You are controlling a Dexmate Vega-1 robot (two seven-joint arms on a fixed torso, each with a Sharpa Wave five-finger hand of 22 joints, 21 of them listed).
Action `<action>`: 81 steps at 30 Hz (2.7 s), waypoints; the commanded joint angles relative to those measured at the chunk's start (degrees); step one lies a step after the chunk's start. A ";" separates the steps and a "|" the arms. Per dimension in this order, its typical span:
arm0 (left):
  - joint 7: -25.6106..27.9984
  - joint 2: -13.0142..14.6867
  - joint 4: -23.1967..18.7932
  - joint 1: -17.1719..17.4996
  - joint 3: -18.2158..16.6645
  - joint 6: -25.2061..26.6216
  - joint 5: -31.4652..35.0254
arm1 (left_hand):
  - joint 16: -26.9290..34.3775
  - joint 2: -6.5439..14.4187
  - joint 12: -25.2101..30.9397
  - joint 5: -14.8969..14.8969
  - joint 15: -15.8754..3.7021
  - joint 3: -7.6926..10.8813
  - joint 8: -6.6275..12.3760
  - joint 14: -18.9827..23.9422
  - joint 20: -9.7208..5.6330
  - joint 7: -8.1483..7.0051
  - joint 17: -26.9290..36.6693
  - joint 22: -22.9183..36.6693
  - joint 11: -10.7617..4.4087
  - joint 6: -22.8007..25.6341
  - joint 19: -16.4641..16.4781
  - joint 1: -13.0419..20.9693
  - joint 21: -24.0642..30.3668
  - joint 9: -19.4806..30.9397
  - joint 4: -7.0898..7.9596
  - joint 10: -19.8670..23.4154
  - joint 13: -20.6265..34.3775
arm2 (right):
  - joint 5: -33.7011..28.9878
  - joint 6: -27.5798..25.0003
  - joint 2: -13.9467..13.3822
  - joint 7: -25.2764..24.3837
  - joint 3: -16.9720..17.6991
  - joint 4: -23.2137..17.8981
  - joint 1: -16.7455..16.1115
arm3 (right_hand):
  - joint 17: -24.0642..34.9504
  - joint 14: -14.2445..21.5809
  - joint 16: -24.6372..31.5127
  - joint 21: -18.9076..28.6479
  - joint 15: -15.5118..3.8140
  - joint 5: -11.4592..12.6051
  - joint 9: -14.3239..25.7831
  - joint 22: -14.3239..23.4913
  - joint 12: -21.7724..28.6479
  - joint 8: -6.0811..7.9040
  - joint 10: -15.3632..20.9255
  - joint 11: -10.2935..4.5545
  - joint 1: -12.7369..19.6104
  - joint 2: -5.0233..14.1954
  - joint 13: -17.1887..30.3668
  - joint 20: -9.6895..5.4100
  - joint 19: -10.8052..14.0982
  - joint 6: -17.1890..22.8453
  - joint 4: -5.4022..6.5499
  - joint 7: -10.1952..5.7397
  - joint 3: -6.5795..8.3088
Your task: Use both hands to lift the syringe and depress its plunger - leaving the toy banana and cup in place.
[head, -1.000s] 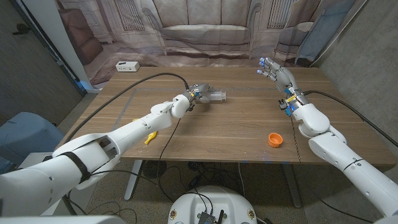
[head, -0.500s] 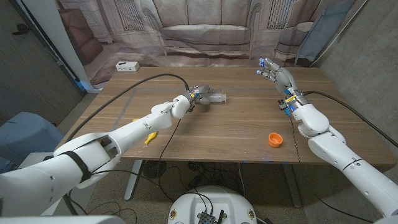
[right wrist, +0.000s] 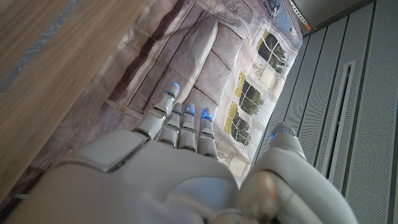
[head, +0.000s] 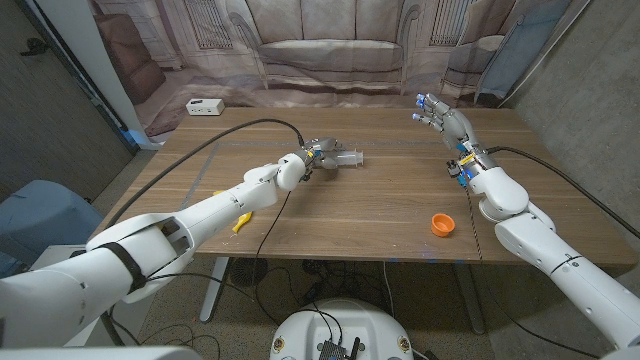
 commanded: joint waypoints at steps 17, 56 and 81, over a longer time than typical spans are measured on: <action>-2.12 1.31 -3.46 -0.32 1.23 3.36 2.59 | -1.16 0.08 -1.41 -3.82 2.67 -4.27 -0.83 -10.45 3.22 -0.68 0.22 0.49 1.48 -8.31 -8.52 -6.88 -3.39 0.02 1.93 -9.43 0.51 | -0.33 -0.24 -0.23 -1.01 0.30 -1.11 -1.01 | 0.17 0.42 0.12 0.23 -0.01 0.03 0.19 0.23 0.21 -0.15 0.27 0.39 0.28 0.09 0.13 0.08 0.44 0.43 -0.12 0.19 0.26; 3.98 8.52 -19.18 9.15 -9.08 3.33 -1.34 | 1.38 2.23 1.14 -8.00 3.46 -6.93 0.78 -10.28 3.63 -0.28 0.27 0.81 2.36 -10.61 -9.32 -15.43 -4.19 -0.27 4.83 -9.96 0.32 | -1.26 0.14 0.12 -2.29 0.64 -3.00 -2.61 | 0.23 0.31 0.12 0.20 0.10 0.02 0.19 0.24 0.19 0.08 0.29 0.36 0.21 0.10 0.14 0.04 0.30 1.17 -0.06 0.13 0.17; 3.47 9.88 -26.23 16.24 -18.84 -0.22 -15.56 | 0.31 2.61 0.92 -9.72 6.24 -14.03 0.20 -12.58 5.08 1.74 0.22 0.61 5.68 -10.01 -12.44 -34.30 -6.45 -0.52 14.60 -9.22 -0.95 | -0.69 1.55 0.26 -2.45 1.75 -2.97 -4.15 | 0.23 -0.04 -0.05 0.17 0.17 0.01 0.25 0.24 0.17 0.91 0.24 0.63 -0.09 -0.11 0.14 -0.04 0.17 3.82 0.04 0.66 -0.01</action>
